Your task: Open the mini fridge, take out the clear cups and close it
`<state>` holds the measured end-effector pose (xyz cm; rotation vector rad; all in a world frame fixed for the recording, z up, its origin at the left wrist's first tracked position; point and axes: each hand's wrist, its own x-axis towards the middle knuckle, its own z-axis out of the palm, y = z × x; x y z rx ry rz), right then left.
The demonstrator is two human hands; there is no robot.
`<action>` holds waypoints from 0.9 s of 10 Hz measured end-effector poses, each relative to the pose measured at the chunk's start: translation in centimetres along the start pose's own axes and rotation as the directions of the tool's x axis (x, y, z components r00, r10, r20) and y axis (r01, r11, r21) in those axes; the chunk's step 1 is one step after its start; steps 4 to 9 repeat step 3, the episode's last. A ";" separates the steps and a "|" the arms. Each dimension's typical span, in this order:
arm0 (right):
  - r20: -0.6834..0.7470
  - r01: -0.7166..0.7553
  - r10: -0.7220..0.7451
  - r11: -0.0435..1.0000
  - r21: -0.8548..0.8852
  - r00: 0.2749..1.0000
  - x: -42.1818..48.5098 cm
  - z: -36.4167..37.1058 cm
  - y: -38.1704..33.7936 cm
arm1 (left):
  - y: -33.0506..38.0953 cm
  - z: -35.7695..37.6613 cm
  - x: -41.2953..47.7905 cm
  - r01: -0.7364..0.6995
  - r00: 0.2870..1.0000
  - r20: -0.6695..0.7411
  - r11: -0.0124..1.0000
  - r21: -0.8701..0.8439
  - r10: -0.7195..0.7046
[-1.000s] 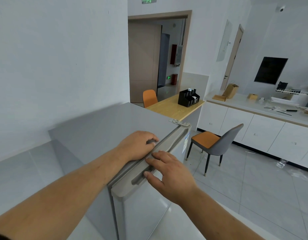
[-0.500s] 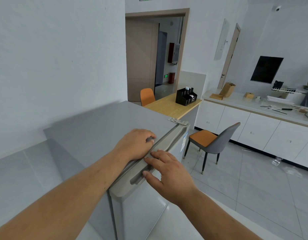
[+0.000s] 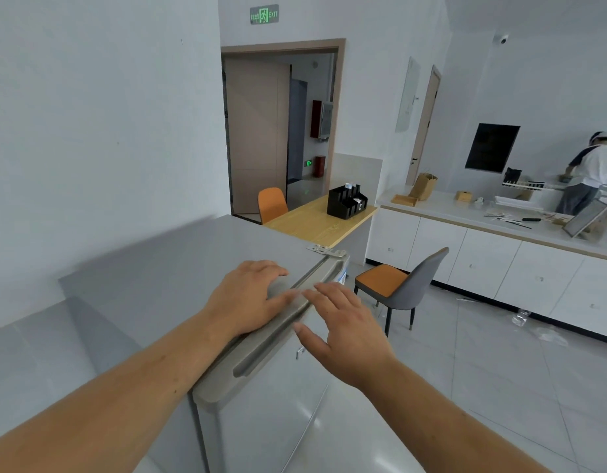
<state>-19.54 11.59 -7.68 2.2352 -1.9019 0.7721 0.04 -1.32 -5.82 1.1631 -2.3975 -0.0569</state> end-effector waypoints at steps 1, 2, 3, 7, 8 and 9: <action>-0.017 -0.055 0.054 0.997 -0.048 0.998 0.2 -2.1 1.6 | 2.0 -0.7 0.1 -0.021 0.999 0.024 0.999 -0.025 0.021; -0.053 -0.098 0.094 0.992 -0.076 0.994 0.0 -4.4 2.8 | 4.3 -1.3 0.7 -0.044 0.999 -0.012 0.998 -0.041 0.043; -0.073 -0.119 0.112 0.987 -0.110 0.991 -0.3 -6.2 3.7 | 6.8 -1.7 1.4 -0.093 0.995 -0.038 0.995 -0.043 0.091; -0.073 -0.119 0.112 0.987 -0.110 0.991 -0.3 -6.2 3.7 | 6.8 -1.7 1.4 -0.093 0.995 -0.038 0.995 -0.043 0.091; -0.073 -0.119 0.112 0.987 -0.110 0.991 -0.3 -6.2 3.7 | 6.8 -1.7 1.4 -0.093 0.995 -0.038 0.995 -0.043 0.091; -0.073 -0.119 0.112 0.987 -0.110 0.991 -0.3 -6.2 3.7 | 6.8 -1.7 1.4 -0.093 0.995 -0.038 0.995 -0.043 0.091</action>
